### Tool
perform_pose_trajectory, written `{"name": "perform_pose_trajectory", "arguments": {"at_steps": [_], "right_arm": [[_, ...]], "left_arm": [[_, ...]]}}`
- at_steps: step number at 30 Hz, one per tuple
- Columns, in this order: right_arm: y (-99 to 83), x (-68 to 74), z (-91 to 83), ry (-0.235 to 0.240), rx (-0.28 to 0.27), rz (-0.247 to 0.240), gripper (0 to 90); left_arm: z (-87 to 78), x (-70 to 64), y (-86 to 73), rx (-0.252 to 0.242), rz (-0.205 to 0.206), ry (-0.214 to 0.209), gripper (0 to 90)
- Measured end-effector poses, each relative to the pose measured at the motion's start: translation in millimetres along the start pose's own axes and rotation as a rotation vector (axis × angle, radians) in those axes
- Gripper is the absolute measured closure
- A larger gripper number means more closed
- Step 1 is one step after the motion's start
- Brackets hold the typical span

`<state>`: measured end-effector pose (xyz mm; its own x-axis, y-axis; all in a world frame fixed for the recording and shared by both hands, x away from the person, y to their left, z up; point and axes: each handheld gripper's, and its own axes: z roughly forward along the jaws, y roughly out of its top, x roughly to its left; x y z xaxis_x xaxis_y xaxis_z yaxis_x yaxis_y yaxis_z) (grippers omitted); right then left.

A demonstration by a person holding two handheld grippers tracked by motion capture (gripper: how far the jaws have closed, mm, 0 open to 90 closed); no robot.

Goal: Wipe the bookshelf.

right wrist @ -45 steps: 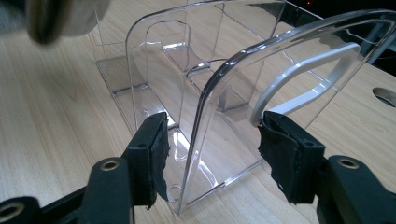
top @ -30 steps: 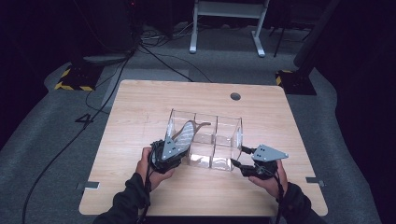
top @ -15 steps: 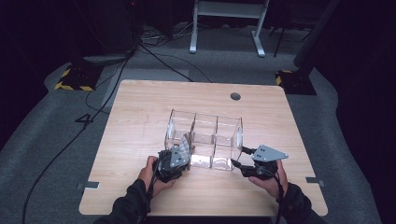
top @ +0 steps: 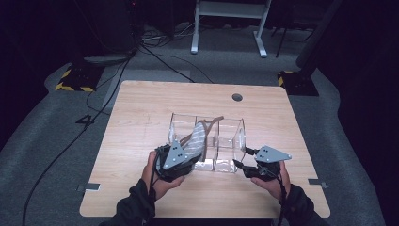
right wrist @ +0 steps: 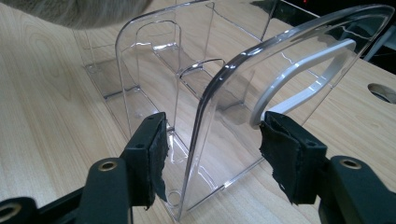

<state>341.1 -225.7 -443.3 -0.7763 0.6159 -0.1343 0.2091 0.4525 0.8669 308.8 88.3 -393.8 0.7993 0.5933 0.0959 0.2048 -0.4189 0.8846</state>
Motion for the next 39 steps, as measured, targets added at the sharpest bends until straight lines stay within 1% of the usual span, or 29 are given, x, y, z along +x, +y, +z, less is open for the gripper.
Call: {"name": "perform_pose_trajectory", "arguments": {"at_steps": [1,2,4,5,7,8,10,11,12,14,15,18,19,20,23,25,30,33,35,37,39], "right_arm": [[0.1,0.2,-0.3,0.000,0.000,0.000,41.6],[0.3,0.3,-0.8,0.001,0.000,-0.002,42.2],[0.7,0.2,-2.0,-0.001,0.001,-0.009,44.3],[0.8,-0.2,-2.6,-0.001,0.004,-0.012,45.0],[0.8,-0.3,-3.2,0.004,0.002,-0.015,45.6],[0.8,0.0,-3.2,0.006,0.002,-0.017,46.0],[1.1,0.4,-3.3,0.013,-0.001,-0.025,46.3],[1.2,0.7,-3.4,0.018,-0.003,-0.025,46.2],[1.5,1.3,-3.4,0.024,-0.005,-0.030,46.3],[2.4,2.4,-3.1,0.029,-0.004,-0.040,46.4],[2.7,2.7,-2.9,0.032,-0.005,-0.043,46.4],[3.2,3.0,-2.8,0.037,-0.006,-0.048,46.5],[3.2,2.9,-2.8,0.038,-0.006,-0.048,46.6],[3.2,2.9,-2.8,0.038,-0.007,-0.048,46.6],[3.5,3.0,-3.5,0.043,-0.011,-0.048,47.0],[3.8,2.7,-3.8,0.044,-0.014,-0.049,47.0],[4.1,2.6,-4.4,0.045,-0.015,-0.053,47.6],[3.9,2.8,-4.4,0.044,-0.016,-0.054,47.6],[3.9,2.5,-4.6,0.046,-0.016,-0.053,47.8],[4.0,2.9,-4.7,0.045,-0.015,-0.055,47.8],[3.9,2.6,-4.7,0.050,-0.017,-0.053,47.9]], "left_arm": [[5.5,-2.6,2.6,0.002,0.002,-0.007,65.9],[10.4,-3.9,4.2,0.017,0.007,0.011,66.0],[19.8,-4.6,6.3,0.036,-0.009,0.027,66.2],[23.5,-5.0,7.5,0.047,-0.017,0.045,66.3],[29.9,-5.3,10.4,0.080,-0.016,0.066,66.6],[32.8,-6.0,11.9,0.099,-0.010,0.084,66.8],[37.8,-8.1,14.1,0.139,0.023,0.116,66.9],[41.9,-9.9,14.5,0.172,0.047,0.139,67.1],[45.2,-11.0,13.8,0.191,0.060,0.149,67.2],[49.6,-10.3,11.4,0.216,0.043,0.143,67.3],[51.9,-10.1,9.6,0.227,0.042,0.139,67.4],[54.8,-9.5,6.6,0.234,0.041,0.132,67.5],[55.4,-9.5,5.3,0.226,0.033,0.129,67.5],[56.2,-9.5,3.5,0.216,0.036,0.120,67.5],[61.4,-11.8,-4.4,0.214,0.029,0.095,67.6],[64.5,-12.6,-8.9,0.226,0.033,0.097,67.9],[72.7,-13.2,-21.4,0.247,0.026,0.086,68.4],[76.1,-14.2,-26.6,0.258,0.034,0.087,68.4],[76.9,-15.0,-26.9,0.258,0.040,0.100,68.3],[75.8,-13.9,-25.5,0.247,0.030,0.107,68.1],[73.7,-12.4,-23.2,0.233,0.027,0.125,67.8]]}}
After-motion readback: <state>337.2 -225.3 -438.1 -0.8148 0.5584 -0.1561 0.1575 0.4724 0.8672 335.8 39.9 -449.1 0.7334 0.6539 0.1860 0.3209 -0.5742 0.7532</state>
